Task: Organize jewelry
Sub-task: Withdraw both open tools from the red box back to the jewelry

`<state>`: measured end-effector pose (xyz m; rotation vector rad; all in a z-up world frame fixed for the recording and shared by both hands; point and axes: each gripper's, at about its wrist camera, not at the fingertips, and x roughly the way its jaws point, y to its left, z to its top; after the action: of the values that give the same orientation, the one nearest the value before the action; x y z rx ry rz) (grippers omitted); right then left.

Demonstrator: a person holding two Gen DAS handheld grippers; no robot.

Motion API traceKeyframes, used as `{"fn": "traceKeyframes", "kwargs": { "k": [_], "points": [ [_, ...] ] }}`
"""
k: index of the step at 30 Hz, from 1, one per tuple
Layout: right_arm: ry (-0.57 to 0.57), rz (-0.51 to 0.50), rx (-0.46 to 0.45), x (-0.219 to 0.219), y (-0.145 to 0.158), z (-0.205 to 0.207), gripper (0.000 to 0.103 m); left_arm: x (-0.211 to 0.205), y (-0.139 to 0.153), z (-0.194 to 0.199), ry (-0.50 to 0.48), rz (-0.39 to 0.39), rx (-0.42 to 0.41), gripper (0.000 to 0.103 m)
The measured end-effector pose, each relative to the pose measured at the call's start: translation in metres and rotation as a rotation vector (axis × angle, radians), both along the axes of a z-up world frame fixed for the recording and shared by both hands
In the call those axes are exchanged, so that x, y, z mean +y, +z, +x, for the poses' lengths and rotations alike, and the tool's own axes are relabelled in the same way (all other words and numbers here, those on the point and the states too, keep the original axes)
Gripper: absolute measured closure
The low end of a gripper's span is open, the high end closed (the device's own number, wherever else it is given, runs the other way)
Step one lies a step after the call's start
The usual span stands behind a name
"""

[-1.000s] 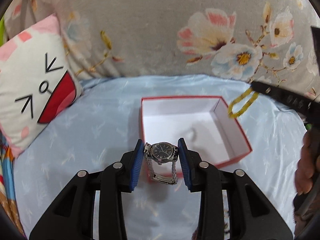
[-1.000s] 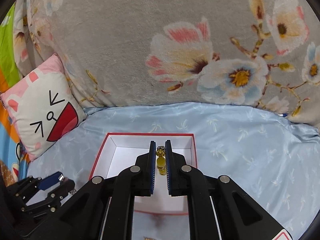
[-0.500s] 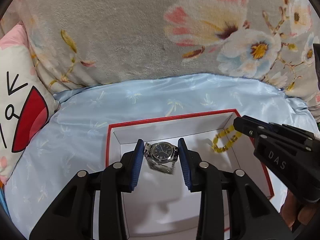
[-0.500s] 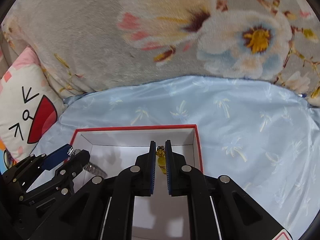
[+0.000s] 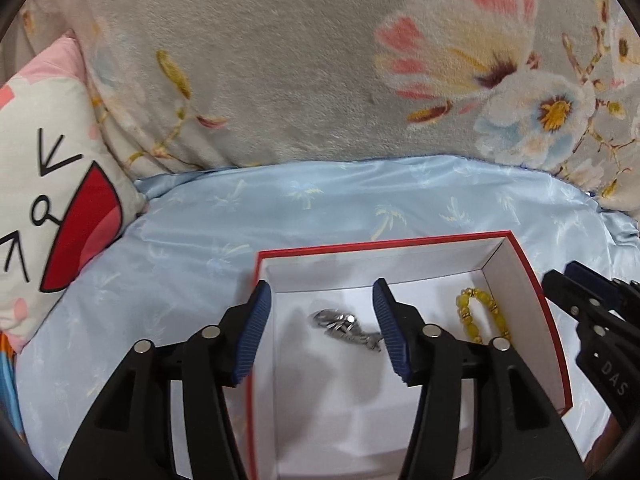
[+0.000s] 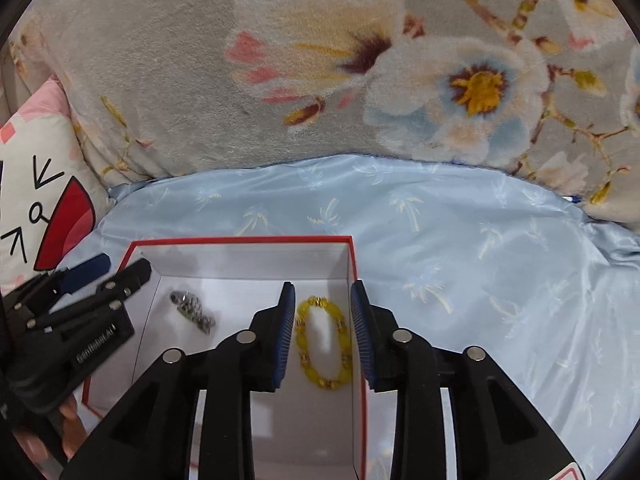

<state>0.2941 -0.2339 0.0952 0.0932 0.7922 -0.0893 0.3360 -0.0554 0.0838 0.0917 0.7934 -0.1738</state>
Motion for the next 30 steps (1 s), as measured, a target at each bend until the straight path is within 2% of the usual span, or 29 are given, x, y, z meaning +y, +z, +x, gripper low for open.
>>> {"fn": "traceKeyframes", "kwargs": {
  "k": [2, 9, 11, 15, 18, 22, 27, 30],
  "points": [
    [-0.001, -0.008, -0.014, 0.001, 0.003, -0.022, 0.064, 0.008, 0.006, -0.017, 0.006, -0.001, -0.021, 0.038],
    [-0.014, 0.001, -0.004, 0.005, -0.01, -0.118, 0.063, 0.038, 0.009, -0.092, 0.013, 0.048, -0.056, 0.036],
    [-0.024, 0.007, 0.0, 0.007, -0.017, -0.145, 0.063, 0.047, 0.002, -0.114, 0.017, 0.058, -0.04, 0.036],
    [-0.051, 0.024, 0.027, 0.011, -0.034, -0.195, 0.06, 0.066, -0.015, -0.157, 0.014, 0.02, 0.015, 0.034],
    [-0.063, 0.025, 0.048, 0.017, -0.049, -0.226, 0.06, 0.072, -0.027, -0.185, 0.017, 0.045, 0.023, 0.034],
    [-0.073, 0.037, 0.078, 0.024, -0.066, -0.256, 0.06, 0.079, -0.039, -0.221, 0.018, 0.031, 0.042, 0.028],
    [-0.062, 0.022, 0.105, 0.034, -0.083, -0.275, 0.06, 0.075, -0.054, -0.253, 0.0, 0.049, 0.058, 0.027],
    [-0.055, 0.013, 0.117, 0.039, -0.091, -0.281, 0.058, 0.071, -0.06, -0.268, -0.01, 0.033, 0.067, 0.021]
  ]
}}
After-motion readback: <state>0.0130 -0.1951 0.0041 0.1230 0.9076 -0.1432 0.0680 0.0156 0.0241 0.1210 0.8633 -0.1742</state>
